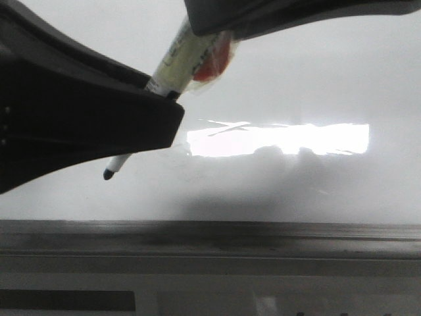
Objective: Write number 6 on whiteboard
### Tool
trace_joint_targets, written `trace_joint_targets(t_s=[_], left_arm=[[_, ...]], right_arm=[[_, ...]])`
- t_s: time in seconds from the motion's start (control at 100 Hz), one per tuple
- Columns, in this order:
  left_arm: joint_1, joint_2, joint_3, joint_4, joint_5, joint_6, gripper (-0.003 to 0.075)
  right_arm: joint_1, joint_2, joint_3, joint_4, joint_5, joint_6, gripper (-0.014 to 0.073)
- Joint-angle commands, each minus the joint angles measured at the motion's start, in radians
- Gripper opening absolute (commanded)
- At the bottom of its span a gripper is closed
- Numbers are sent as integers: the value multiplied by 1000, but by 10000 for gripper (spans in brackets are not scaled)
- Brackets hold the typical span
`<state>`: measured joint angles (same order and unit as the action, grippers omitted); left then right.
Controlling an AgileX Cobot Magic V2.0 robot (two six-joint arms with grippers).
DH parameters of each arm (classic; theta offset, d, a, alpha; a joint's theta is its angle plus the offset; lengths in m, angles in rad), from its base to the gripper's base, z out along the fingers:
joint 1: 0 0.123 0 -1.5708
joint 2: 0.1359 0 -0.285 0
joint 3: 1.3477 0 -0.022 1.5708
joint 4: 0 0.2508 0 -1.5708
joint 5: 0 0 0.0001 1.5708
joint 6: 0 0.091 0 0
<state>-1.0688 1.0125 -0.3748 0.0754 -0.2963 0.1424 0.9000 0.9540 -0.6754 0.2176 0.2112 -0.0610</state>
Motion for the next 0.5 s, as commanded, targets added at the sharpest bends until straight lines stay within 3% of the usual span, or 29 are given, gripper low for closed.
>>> trace_joint_targets(t_s=[0.0,0.12,0.18,0.32,0.49], left_arm=[[-8,-14,-33,-10,-85,-12,99],[-6,-18,-33,-40,-85,-12,335],[4,-27,-33,-75,-83,-12,393],[64,-107,-33,-124,-69,-12,407],[233,-254,-33,-159,26,-12,407]], right_arm=[[-5,-5,-33,-10,-73,-9,-62],[-5,-5,-33,-10,-69,-9,-62],[-7,-5,-33,-10,-64,-7,-62],[-11,-5,-33,-8,-62,5,-62],[-60,-5,-33,-1,-71,52,-62]])
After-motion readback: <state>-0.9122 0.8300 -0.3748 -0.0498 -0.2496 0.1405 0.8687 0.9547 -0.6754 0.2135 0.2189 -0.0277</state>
